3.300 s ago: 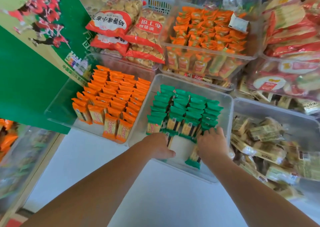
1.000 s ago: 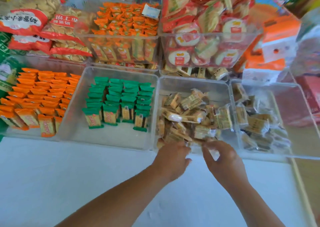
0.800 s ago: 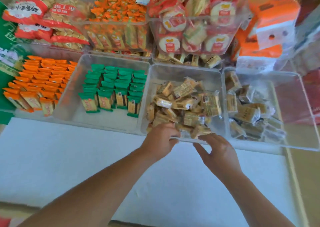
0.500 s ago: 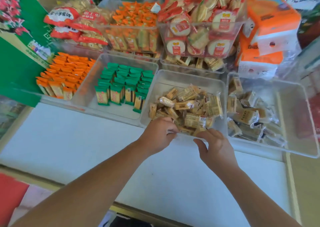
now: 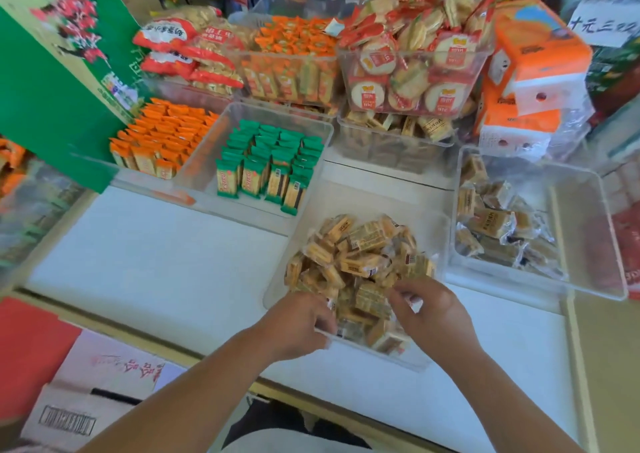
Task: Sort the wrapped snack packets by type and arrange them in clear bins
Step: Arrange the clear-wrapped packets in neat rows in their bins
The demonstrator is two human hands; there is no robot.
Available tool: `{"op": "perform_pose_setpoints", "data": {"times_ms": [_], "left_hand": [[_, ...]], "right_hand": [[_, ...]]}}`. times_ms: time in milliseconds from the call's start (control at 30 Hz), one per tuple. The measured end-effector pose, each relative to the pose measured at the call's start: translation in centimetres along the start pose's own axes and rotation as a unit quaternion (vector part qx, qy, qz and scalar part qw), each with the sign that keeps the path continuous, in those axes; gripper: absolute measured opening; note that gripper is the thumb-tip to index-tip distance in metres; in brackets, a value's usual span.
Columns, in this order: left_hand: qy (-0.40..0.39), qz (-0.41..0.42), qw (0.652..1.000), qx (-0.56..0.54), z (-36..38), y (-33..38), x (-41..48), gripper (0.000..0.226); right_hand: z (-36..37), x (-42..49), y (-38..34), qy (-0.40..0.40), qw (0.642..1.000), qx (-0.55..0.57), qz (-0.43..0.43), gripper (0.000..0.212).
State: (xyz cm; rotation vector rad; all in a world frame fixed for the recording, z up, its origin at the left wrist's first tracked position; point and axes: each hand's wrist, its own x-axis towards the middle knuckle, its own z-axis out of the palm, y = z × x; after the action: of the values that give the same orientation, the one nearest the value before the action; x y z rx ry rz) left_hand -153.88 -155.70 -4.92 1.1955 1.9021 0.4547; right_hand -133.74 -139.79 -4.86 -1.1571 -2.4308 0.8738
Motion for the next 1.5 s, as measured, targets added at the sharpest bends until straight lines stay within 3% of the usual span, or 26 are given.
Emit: {"op": "perform_pose_setpoints", "data": {"times_ms": [200,400,467,533,600,633,767,900,1000,1133,1233,1300,1400,1500], "left_hand": [[-0.055,-0.031,0.996,0.068,1.4,-1.7,-4.4,0.013],[-0.21,-0.063,0.972,0.082,-0.3,0.4,-4.9,0.01],[-0.166,-0.034,0.982,0.082,-1.1,2.2,-3.2,0.014],[-0.044,0.012,0.997,0.059,-1.5,3.7,-0.2,0.013],[0.052,0.062,0.993,0.082,-1.3,4.8,3.8,0.018],[0.063,0.08,0.989,0.105,-1.0,5.2,5.8,0.024],[0.044,0.132,0.961,0.238,0.9,5.6,11.5,0.053],[0.038,0.117,0.926,0.358,1.9,4.7,12.6,0.058],[0.012,0.101,0.932,0.349,1.3,4.3,12.4,0.053],[-0.063,0.064,0.955,0.284,-0.3,4.6,11.3,0.045],[-0.061,0.038,0.971,0.226,-1.3,3.7,9.7,0.036],[-0.055,0.045,0.977,0.203,-1.7,2.6,8.2,0.052],[-0.076,0.018,0.972,0.223,-2.9,2.6,5.5,0.064],[-0.125,-0.017,0.95,0.286,-3.9,4.2,4.1,0.062]], "right_hand": [[1.1,-2.0,0.8,0.087,0.992,-0.086,-0.035,0.02],[1.2,-3.0,2.2,0.052,0.992,-0.11,0.025,0.035],[0.6,-2.9,2.6,0.065,0.988,-0.125,0.057,0.043],[0.0,-2.3,2.9,0.057,0.985,-0.113,0.122,0.057],[-0.1,-1.3,2.8,0.004,0.978,-0.026,0.208,0.063],[0.0,-0.8,2.7,-0.016,0.972,0.026,0.233,0.061],[-0.1,0.9,2.8,0.001,0.972,0.02,0.233,0.048],[-1.1,0.2,2.4,-0.056,0.979,-0.092,0.172,0.068],[-1.0,-1.5,1.6,-0.077,0.977,-0.176,0.096,0.07],[-1.1,-1.3,0.8,-0.188,0.947,-0.222,0.133,0.061],[-0.8,-1.5,0.7,-0.162,0.966,-0.186,0.082,0.052],[-0.7,-1.7,0.4,-0.185,0.964,-0.18,0.055,0.05],[-1.6,-0.9,0.0,-0.227,0.96,-0.105,0.126,0.04],[-2.7,0.4,0.4,-0.157,0.971,0.03,0.179,0.041]]}}
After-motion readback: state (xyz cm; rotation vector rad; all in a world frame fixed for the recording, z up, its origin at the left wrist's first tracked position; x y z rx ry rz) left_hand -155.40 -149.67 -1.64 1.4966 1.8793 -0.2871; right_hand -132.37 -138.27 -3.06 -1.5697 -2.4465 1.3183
